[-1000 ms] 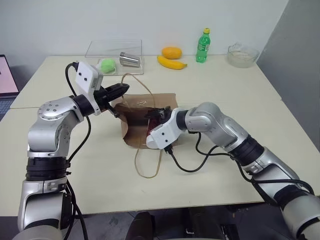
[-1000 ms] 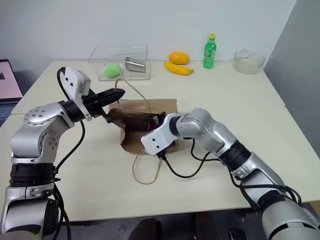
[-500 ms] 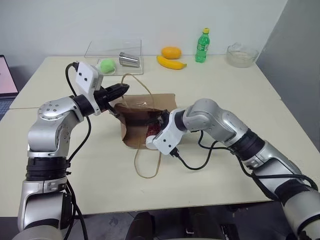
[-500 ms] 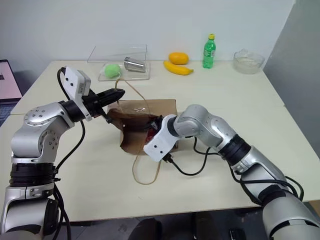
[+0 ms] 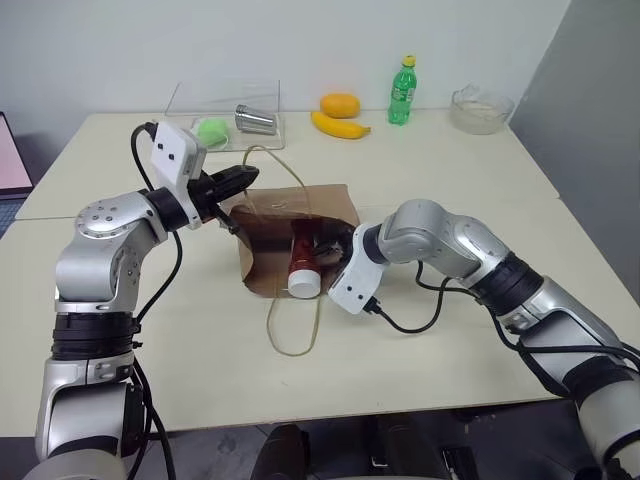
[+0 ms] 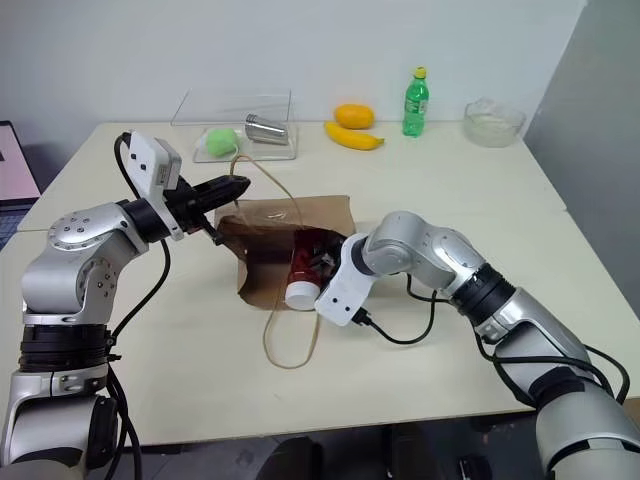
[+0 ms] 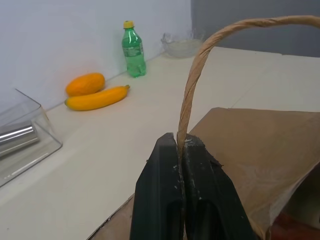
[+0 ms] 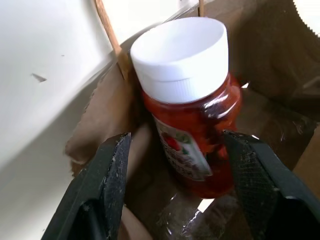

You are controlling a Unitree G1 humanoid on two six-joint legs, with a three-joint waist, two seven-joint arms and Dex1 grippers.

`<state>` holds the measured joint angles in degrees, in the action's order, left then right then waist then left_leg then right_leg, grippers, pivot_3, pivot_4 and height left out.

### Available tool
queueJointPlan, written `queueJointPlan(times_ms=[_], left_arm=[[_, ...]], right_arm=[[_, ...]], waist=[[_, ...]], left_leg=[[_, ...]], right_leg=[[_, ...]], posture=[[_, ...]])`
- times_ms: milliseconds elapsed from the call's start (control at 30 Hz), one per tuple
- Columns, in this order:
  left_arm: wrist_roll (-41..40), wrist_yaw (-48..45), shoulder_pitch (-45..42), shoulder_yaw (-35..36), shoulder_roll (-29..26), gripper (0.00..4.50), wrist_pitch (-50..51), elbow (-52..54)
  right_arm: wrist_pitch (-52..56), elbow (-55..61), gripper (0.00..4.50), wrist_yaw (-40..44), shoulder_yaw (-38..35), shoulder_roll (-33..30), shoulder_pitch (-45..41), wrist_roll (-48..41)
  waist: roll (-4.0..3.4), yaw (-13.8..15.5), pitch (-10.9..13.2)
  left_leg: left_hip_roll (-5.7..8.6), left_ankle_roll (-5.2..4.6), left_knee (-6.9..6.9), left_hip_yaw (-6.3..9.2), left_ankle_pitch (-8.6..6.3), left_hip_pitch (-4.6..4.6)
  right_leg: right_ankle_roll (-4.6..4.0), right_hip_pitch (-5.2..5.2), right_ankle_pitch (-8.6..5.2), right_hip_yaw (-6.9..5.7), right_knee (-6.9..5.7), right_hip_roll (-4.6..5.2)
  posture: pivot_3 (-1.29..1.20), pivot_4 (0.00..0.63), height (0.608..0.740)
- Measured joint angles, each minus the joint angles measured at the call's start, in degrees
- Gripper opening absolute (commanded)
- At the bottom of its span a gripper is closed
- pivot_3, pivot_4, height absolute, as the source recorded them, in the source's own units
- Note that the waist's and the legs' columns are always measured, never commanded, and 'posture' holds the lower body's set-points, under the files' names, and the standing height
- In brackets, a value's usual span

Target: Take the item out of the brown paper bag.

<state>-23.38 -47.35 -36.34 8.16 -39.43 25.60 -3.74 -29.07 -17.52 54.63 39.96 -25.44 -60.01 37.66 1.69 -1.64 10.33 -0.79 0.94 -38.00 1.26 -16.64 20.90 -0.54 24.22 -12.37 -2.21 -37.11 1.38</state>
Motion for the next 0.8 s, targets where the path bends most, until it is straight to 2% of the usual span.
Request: queueJointPlan(times_ms=[400,533,800], left_arm=[[0.05,-0.69,0.0,-0.03,0.0,0.0,0.04,-0.06],[0.05,-0.68,0.01,-0.03,0.0,0.0,0.1,-0.05],[0.06,-0.58,0.03,-0.02,-0.08,0.0,0.22,0.07]], right_arm=[[-2.85,-9.91,3.03,-10.24,2.14,4.22,-1.49,8.38],[-2.86,-7.62,3.03,-9.5,1.89,3.94,-0.63,8.11],[0.41,6.25,3.03,-1.65,-1.47,0.17,4.77,0.61]], waist=[[0.0,0.03,0.0],[0.0,0.04,0.0],[0.0,0.12,0.0]], left_leg=[[0.0,0.01,0.0,0.0,0.0,0.02],[-0.01,0.01,0.0,0.0,0.0,0.03],[-0.01,0.0,-0.01,0.01,0.0,0.02]], right_leg=[[-0.01,0.01,0.0,0.02,0.02,0.02],[-0.01,0.01,0.0,0.03,0.02,0.02],[0.0,0.0,0.0,0.02,0.01,0.02]], posture=[[0.0,0.15,0.74],[0.0,0.15,0.74],[0.0,0.15,0.74]])
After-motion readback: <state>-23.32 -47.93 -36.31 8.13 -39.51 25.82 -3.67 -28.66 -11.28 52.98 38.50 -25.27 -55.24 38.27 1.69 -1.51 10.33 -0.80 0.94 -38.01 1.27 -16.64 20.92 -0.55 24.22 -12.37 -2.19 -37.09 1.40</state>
